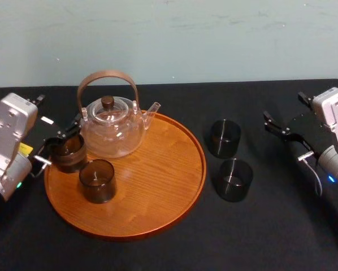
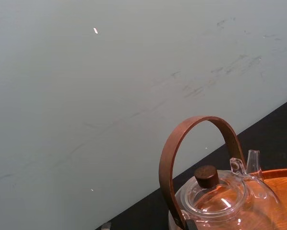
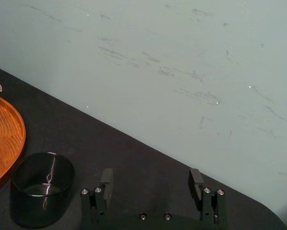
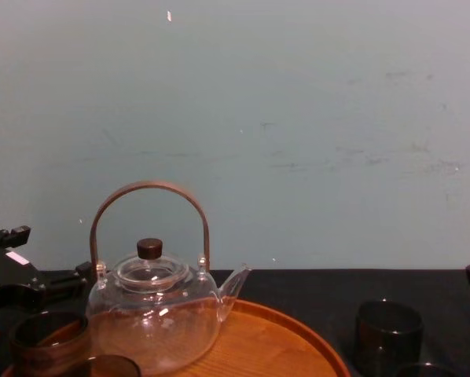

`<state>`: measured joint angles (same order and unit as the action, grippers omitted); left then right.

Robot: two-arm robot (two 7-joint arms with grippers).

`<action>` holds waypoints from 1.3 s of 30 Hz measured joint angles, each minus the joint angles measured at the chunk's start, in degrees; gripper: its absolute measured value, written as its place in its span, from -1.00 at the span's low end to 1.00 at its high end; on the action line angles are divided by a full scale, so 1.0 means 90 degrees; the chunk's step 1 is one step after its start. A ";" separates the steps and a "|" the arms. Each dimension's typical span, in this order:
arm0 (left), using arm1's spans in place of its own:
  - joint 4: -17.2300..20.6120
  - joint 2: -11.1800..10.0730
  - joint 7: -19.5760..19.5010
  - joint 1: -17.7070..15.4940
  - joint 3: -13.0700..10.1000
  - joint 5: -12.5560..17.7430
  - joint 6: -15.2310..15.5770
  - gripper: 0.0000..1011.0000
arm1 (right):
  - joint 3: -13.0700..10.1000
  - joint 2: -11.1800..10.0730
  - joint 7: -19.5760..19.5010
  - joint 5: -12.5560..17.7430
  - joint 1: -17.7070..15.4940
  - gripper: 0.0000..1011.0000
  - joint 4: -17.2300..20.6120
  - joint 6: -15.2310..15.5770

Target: Pick up the glass from the table and place it on the tray.

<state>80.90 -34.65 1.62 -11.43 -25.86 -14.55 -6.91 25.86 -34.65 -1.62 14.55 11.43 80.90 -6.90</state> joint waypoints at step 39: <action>0.0000 0.0000 0.0000 0.0000 0.0000 0.0000 0.0000 0.98 | 0.0000 0.0000 0.0000 0.0000 0.0000 0.98 0.0000 0.0000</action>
<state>80.90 -34.65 1.62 -11.43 -25.86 -14.55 -6.91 25.86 -34.65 -1.62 14.55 11.43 80.90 -6.90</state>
